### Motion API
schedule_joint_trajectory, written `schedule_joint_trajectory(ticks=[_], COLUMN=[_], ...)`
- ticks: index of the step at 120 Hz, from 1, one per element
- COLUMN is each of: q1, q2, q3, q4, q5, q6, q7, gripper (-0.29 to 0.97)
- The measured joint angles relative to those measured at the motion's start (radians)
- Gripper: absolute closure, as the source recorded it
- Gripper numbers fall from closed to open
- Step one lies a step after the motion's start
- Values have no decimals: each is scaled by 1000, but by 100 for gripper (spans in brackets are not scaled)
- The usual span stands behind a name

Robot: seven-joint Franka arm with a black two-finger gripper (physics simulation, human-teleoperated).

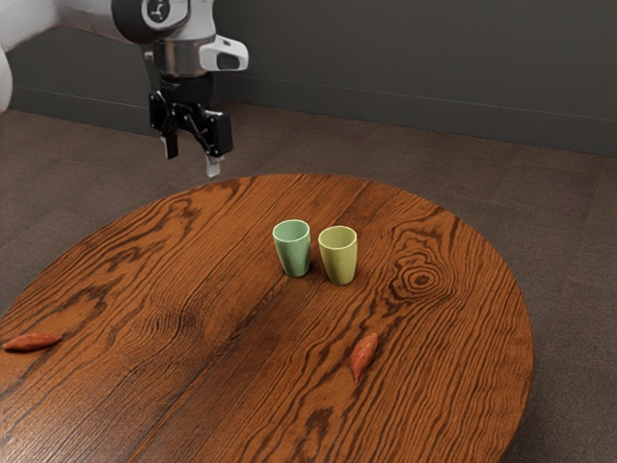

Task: Place the left cup onto the right cup

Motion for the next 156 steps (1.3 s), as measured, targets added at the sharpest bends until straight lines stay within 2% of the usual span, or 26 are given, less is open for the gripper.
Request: schedule_joint_trajectory(ticks=[17,28,50,69,94,132,156], q1=[-1,11,12,10,15,45,51], q2=[18,166,507,667,786,820,841], q3=[1,1,-1,-6,-9,-10,-10], q4=[25,204,686,867,890,748,714], q5=[-5,1,56,77,86,83,80], q6=[29,38,-1,-30,55,199,249], q7=[3,4,11,16,20,21,20], gripper=[0,0,0,0,0,0,0])
